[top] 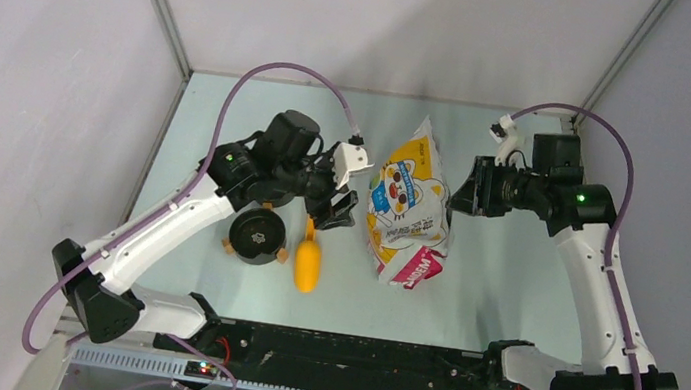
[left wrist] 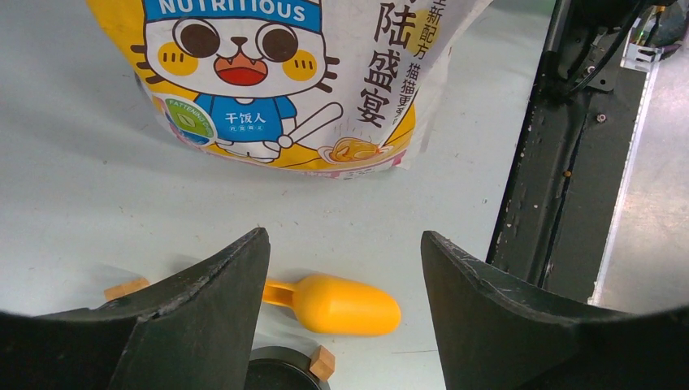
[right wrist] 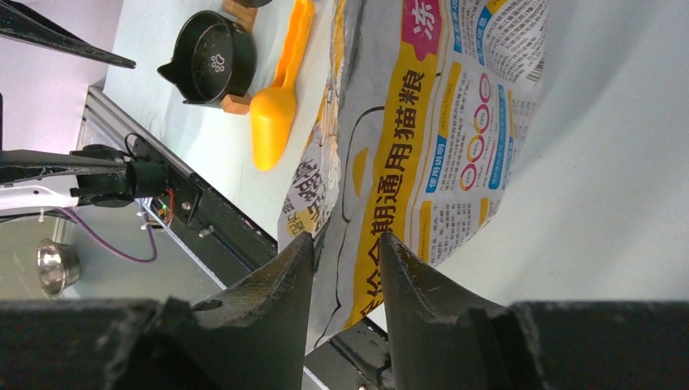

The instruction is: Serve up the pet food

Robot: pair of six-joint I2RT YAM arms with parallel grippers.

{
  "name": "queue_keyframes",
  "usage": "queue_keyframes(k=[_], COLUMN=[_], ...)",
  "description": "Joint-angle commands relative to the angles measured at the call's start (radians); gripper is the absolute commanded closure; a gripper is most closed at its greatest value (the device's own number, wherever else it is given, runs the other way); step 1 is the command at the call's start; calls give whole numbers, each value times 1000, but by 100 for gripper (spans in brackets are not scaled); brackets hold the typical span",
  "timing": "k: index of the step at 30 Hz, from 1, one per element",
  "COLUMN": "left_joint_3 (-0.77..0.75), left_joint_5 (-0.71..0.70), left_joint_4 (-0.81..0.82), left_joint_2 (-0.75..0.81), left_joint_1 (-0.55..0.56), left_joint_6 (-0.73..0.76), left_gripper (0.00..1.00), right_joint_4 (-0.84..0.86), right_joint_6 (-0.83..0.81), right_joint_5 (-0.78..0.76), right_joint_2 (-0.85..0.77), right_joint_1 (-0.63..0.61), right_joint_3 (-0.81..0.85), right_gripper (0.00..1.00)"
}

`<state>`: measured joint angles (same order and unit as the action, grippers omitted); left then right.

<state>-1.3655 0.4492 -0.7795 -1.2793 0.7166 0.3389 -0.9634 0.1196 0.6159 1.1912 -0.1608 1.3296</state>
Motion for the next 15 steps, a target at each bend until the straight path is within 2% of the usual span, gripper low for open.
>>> queue_keyframes(k=[1,15], left_joint_3=[-37,-58], left_joint_5=[26,36], left_joint_4=[29,33], left_joint_2=[10,-14], left_joint_1=[-4,-3], left_joint_6=[-19,-24], left_gripper=[25,25], right_joint_4=[-19,-52], right_joint_6=[-29,-54], right_joint_5=[-56,-24], right_joint_2=[-26,-62], right_joint_1=[2,9], right_joint_3=[3,-34], right_gripper=[61,60])
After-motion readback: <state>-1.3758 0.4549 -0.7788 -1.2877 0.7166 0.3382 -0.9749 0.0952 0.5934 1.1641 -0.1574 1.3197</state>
